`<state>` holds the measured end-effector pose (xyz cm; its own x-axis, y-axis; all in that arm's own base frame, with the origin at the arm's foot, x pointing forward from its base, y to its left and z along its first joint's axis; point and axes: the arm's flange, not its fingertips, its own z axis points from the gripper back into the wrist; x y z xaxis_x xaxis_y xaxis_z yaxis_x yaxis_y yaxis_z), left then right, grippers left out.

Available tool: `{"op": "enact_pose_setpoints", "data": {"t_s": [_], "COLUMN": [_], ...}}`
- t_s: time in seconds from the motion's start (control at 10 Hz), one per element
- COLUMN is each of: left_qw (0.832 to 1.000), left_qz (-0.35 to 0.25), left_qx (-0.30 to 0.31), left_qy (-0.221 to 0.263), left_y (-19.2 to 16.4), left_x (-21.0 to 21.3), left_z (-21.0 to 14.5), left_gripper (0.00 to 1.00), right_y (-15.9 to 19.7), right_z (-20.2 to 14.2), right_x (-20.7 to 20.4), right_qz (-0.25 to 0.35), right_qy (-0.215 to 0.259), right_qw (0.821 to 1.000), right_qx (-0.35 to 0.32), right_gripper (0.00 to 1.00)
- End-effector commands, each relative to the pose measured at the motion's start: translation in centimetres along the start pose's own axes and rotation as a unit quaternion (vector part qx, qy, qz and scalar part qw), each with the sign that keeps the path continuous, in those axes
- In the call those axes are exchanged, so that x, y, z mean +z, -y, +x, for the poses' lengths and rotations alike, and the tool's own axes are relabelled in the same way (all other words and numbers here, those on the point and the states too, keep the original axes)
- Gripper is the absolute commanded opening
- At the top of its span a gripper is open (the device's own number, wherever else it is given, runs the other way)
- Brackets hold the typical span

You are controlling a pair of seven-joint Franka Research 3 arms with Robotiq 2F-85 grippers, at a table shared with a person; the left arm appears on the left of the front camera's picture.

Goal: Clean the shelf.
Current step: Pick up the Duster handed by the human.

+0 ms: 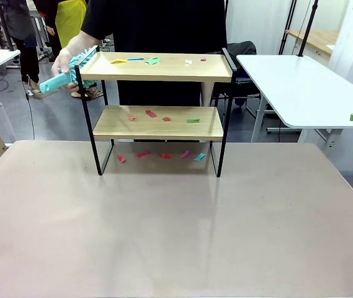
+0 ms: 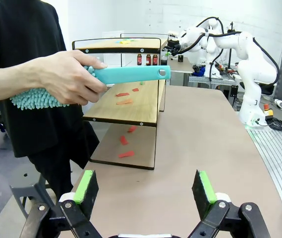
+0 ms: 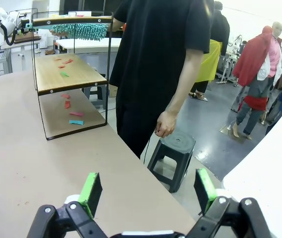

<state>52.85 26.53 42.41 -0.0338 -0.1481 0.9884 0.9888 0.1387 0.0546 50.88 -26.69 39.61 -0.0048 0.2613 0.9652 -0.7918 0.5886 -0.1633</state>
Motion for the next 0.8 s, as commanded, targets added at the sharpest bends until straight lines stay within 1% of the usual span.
{"op": "enact_pose_setpoints", "data": {"t_s": [0.0, 0.4, 0.5, 0.6, 0.7], "left_qw": [1.0, 1.0, 1.0, 0.998, 0.995], "left_qz": [0.0, 0.0, 0.014, 0.023, 0.037], "left_qx": [-0.003, 0.0, 0.002, -0.008, -0.002], "left_qy": [0.001, 0.0, -0.025, -0.066, -0.096], "left_y": [0.0, 0.0, 0.4, 1.1, 1.7], "left_x": [0.0, 0.0, -1.2, -2.0, -2.5], "left_z": [0.0, 0.0, 3.7, 7.8, 10.7], "left_gripper": [1.0, 1.0, 1.0, 1.0, 1.0], "right_y": [-0.1, -0.1, -0.1, -0.1, -0.1], "right_z": [0.9, 0.9, 0.9, 0.9, 0.9], "right_x": [-0.4, -0.4, -0.4, -0.4, -0.4], "right_qz": [-0.006, -0.006, -0.006, -0.006, -0.006], "right_qy": [-0.004, -0.004, -0.004, -0.004, -0.004], "right_qw": [1.0, 1.0, 1.0, 1.0, 1.0], "right_qx": [-0.003, -0.003, -0.003, -0.003, -0.003], "right_gripper": [1.0, 1.0, 1.0, 1.0, 1.0]}}
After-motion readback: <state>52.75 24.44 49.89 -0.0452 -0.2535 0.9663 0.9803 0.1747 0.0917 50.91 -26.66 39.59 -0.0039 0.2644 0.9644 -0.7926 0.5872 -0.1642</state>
